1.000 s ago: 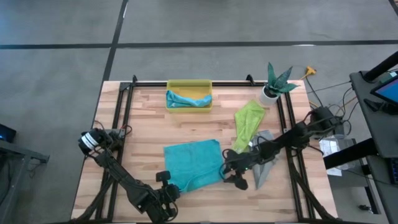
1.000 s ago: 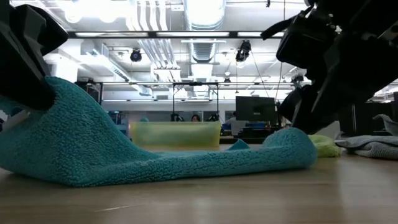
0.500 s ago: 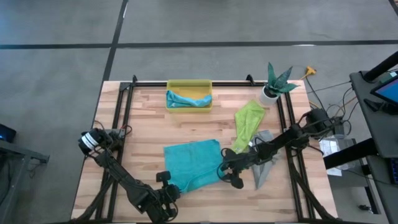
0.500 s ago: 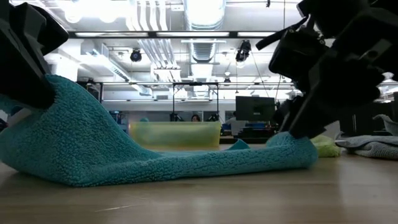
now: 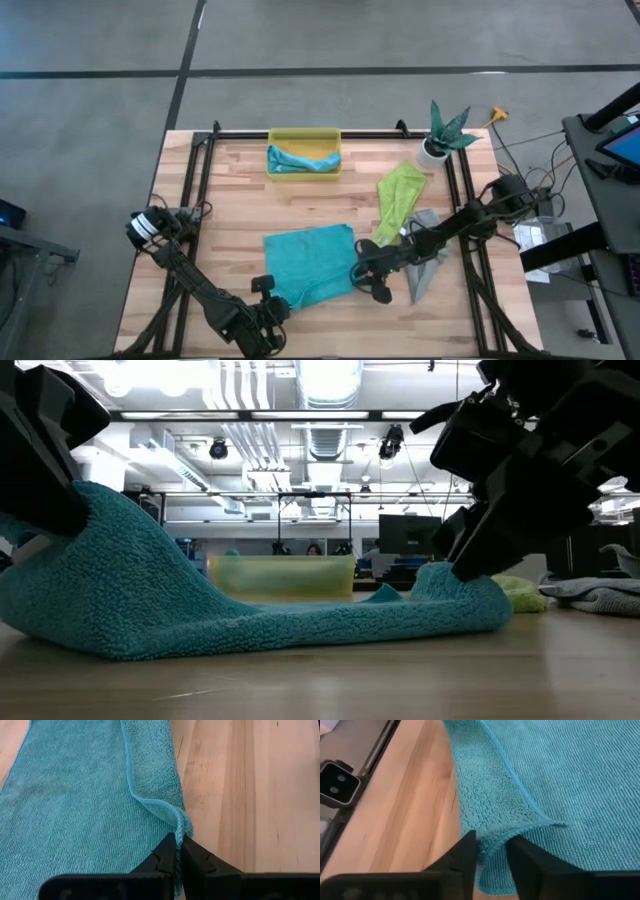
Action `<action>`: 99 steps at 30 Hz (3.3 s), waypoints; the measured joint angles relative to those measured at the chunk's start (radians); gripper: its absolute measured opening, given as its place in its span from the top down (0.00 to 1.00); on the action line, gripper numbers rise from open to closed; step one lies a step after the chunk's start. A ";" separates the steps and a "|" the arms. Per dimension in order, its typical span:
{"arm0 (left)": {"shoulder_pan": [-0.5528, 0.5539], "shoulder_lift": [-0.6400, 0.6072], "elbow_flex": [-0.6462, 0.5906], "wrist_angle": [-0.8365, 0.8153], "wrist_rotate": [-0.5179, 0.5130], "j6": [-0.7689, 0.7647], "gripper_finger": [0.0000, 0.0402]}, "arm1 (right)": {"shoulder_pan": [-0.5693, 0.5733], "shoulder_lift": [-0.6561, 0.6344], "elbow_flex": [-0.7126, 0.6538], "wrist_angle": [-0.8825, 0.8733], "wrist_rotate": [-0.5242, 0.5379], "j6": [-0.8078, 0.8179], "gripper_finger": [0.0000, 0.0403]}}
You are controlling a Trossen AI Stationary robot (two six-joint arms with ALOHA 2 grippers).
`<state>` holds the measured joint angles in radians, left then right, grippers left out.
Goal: Roll microfiber towels into tight, uniform cylinder then place into a basket
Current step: Roll the light blue towel
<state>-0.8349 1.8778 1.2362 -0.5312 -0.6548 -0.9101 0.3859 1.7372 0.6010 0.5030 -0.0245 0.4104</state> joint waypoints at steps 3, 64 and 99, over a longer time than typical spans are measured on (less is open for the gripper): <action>0.000 0.000 0.000 0.000 0.000 0.000 1.00 | 0.000 0.012 0.000 0.011 0.001 -0.024 0.87; 0.091 -0.008 -0.049 -0.478 -0.192 -0.182 1.00 | -0.163 -0.092 -0.005 -0.132 0.467 -0.476 0.98; 0.161 -0.008 -0.130 -0.440 -0.215 -0.263 1.00 | -0.290 -0.083 -0.029 -0.114 0.383 -0.422 0.97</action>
<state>-0.6737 1.8694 1.1061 -0.9714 -0.8696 -1.1732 0.0954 1.6543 0.5720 0.3888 0.3584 -0.0111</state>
